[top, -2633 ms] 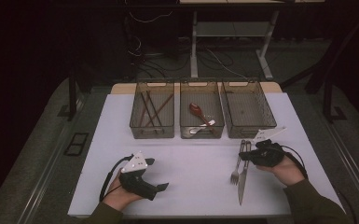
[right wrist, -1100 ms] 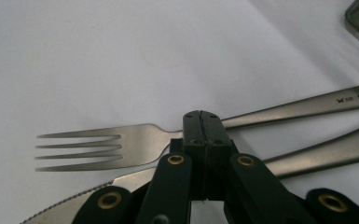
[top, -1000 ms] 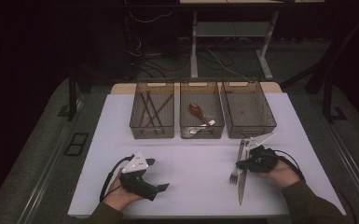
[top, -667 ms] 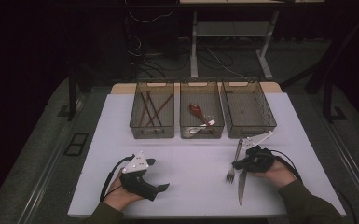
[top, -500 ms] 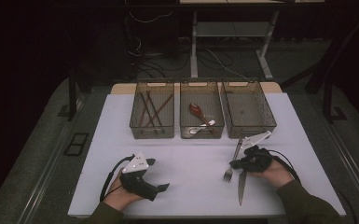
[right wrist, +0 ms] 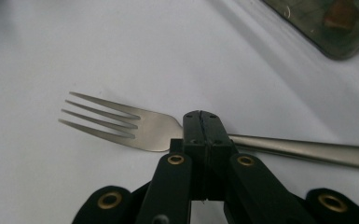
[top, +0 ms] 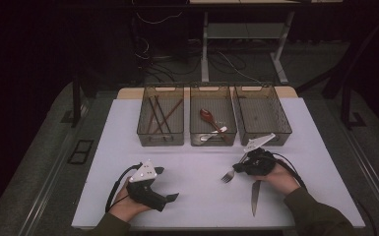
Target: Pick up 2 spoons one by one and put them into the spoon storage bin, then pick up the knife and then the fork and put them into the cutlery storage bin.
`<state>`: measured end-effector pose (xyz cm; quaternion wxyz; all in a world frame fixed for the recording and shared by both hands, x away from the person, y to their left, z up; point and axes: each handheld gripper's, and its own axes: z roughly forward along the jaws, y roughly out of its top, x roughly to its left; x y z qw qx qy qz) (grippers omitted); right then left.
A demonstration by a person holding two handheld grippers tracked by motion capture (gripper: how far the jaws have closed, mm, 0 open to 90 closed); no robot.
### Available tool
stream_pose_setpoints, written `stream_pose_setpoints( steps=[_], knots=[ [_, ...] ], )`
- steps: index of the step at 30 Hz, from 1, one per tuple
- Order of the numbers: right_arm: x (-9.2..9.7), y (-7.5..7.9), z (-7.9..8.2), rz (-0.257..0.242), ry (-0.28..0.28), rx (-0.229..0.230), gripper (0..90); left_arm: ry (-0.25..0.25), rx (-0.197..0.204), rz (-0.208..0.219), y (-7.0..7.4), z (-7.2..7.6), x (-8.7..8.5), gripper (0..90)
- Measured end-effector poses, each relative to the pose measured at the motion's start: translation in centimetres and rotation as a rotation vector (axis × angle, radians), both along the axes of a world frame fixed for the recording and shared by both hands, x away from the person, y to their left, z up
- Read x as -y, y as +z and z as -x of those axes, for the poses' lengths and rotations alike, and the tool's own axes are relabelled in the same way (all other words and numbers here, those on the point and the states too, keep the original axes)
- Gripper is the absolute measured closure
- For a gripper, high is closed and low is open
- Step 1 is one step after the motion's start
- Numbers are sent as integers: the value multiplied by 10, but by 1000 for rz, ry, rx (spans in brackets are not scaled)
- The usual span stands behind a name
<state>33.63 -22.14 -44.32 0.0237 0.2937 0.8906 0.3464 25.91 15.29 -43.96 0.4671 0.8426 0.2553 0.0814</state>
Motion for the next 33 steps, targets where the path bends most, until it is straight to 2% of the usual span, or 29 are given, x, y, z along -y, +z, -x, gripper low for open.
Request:
stream_pose_setpoints(
  steps=[12,16,19,24,33],
  knots=[
    [-19,-1,-16,-14,0,10,893,-1,0,8,0,-1,1,0],
    [-20,-1,-15,-11,-3,11,893,-10,-2,1,0,-2,2,0],
    [-13,3,-13,-11,-9,24,893,-9,-2,5,0,-2,2,0],
    [7,8,-14,3,-65,41,893,-6,0,6,0,-1,1,0],
    [48,9,-19,80,-188,57,894,-3,-1,6,0,-1,1,0]
  ],
)
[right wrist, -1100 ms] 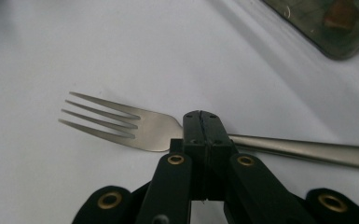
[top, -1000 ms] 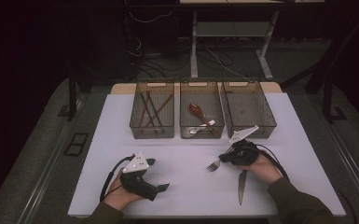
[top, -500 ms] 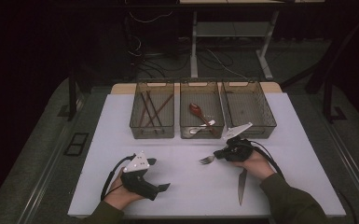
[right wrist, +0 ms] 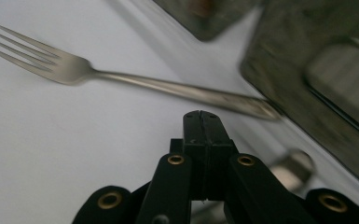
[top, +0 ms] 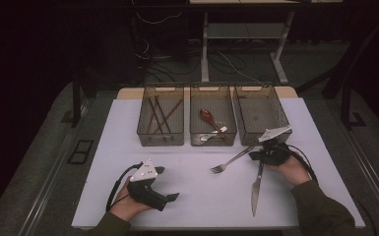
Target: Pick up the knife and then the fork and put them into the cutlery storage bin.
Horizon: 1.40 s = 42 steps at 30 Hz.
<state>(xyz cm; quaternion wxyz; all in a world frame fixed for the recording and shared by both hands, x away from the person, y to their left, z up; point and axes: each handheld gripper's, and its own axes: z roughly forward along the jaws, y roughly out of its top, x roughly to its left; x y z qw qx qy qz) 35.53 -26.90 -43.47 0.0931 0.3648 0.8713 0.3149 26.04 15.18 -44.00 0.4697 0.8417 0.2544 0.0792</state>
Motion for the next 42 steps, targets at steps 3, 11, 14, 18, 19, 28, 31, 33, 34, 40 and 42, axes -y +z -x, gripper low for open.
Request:
stream_pose_setpoints(
  steps=[3,11,14,18,19,28,31,33,34,40,42],
  knots=[
    [8,-2,-1,19,-31,-5,893,0,2,-1,0,0,0,0],
    [11,-4,-3,33,-43,-4,894,-3,-1,-1,0,-1,0,0],
    [10,-4,-2,42,-41,-1,895,-2,1,1,0,0,0,0],
    [10,-4,-1,70,-39,2,895,-2,-2,1,0,0,1,0],
    [11,-4,0,80,-41,0,895,-2,0,0,0,0,1,0],
    [28,-3,13,89,-49,-22,895,-2,-2,0,0,0,1,0],
    [33,-2,18,98,-43,-22,895,-2,-2,-1,0,-1,1,0],
    [35,-2,22,97,-42,-30,895,-2,-2,-3,0,-1,1,0],
    [36,-1,25,99,-40,-35,895,-3,-3,-2,0,-1,1,0],
    [42,0,36,106,-24,-50,895,-3,-3,-3,0,0,1,0],
    [44,0,39,109,-16,-54,895,-2,-3,-3,0,0,1,0]
  ],
)
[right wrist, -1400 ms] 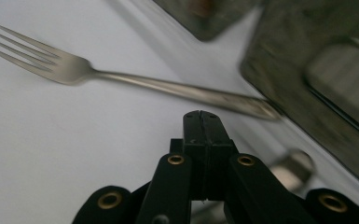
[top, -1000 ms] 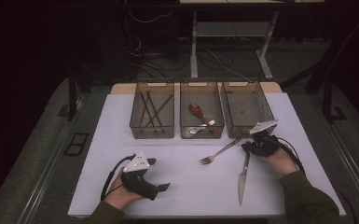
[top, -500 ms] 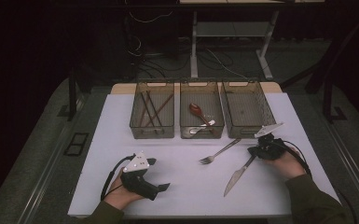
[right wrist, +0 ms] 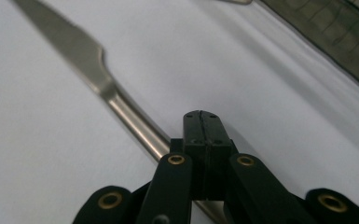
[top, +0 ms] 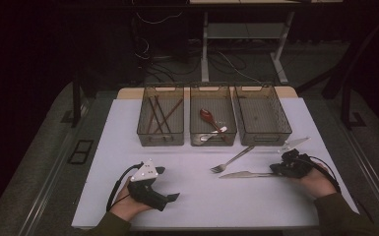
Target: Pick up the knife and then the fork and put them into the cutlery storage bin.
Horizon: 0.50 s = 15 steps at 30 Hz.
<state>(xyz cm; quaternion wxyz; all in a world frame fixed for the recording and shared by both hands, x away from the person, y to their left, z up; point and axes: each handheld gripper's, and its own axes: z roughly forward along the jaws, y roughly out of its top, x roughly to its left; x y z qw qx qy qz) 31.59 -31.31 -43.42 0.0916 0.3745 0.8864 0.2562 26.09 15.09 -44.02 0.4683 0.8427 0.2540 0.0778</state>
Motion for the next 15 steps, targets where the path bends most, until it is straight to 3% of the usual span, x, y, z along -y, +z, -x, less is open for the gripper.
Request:
stream_pose_setpoints(
  steps=[8,11,15],
  knots=[
    [6,6,11,-19,26,-1,895,-1,0,1,0,0,1,0],
    [6,5,9,18,22,36,895,-4,0,-1,0,0,1,0],
    [10,1,1,28,9,1,895,-5,2,-2,0,0,1,0]
  ],
)
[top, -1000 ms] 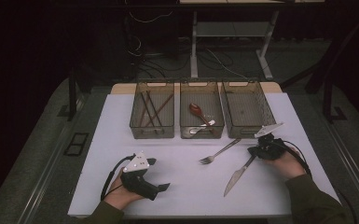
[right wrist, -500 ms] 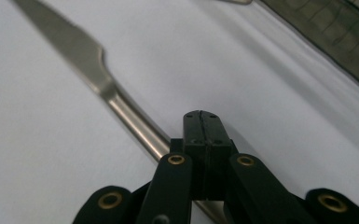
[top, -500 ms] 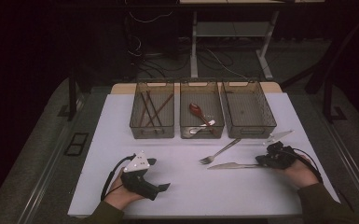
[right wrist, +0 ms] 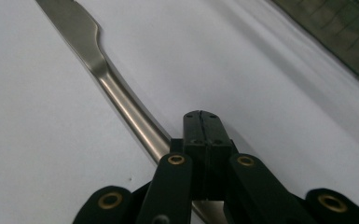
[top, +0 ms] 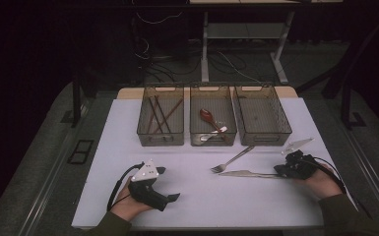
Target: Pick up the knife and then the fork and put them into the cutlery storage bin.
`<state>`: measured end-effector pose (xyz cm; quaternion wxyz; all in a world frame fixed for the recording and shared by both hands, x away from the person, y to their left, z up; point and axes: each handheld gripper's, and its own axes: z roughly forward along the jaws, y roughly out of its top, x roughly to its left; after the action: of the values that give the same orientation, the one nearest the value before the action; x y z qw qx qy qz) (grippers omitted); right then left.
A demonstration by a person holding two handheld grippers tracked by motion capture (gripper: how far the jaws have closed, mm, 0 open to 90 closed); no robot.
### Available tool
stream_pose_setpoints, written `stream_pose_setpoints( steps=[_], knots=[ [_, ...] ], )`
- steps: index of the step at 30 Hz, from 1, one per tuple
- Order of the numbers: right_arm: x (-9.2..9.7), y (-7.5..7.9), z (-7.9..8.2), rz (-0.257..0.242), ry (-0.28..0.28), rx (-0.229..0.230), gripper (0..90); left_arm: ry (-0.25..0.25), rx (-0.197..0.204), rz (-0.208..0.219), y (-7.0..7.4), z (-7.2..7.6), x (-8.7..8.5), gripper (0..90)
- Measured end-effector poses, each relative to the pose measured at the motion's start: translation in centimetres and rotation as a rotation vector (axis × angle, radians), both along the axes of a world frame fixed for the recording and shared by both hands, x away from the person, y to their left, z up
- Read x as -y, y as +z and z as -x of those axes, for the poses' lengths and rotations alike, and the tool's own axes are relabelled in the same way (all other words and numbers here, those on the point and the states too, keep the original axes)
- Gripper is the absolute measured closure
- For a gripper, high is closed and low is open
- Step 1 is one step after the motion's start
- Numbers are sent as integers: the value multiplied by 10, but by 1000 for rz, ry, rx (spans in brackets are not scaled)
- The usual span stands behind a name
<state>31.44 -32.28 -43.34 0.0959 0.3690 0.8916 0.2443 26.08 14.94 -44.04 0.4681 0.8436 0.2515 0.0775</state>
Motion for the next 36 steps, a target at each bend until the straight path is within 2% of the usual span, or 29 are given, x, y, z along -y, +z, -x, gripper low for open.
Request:
stream_pose_setpoints(
  steps=[6,14,17,18,22,27,33,36],
  knots=[
    [-1,3,4,-16,51,-50,896,0,-3,0,0,0,0,0],
    [-6,6,14,6,183,-126,896,2,-3,2,0,0,-1,0],
    [-10,10,14,28,216,-126,892,1,-3,1,0,0,-1,0],
    [-11,13,14,31,226,-122,853,1,-3,1,0,0,-1,0],
    [-28,19,14,98,325,-111,764,1,-3,1,-1,0,0,0],
    [-53,15,12,208,414,-126,750,-2,-4,2,-1,0,-1,0],
    [-70,14,6,282,454,-162,767,-4,-8,1,-1,0,0,0],
    [-80,14,2,346,473,-194,771,-5,-10,-1,-2,-1,0,0]
  ],
)
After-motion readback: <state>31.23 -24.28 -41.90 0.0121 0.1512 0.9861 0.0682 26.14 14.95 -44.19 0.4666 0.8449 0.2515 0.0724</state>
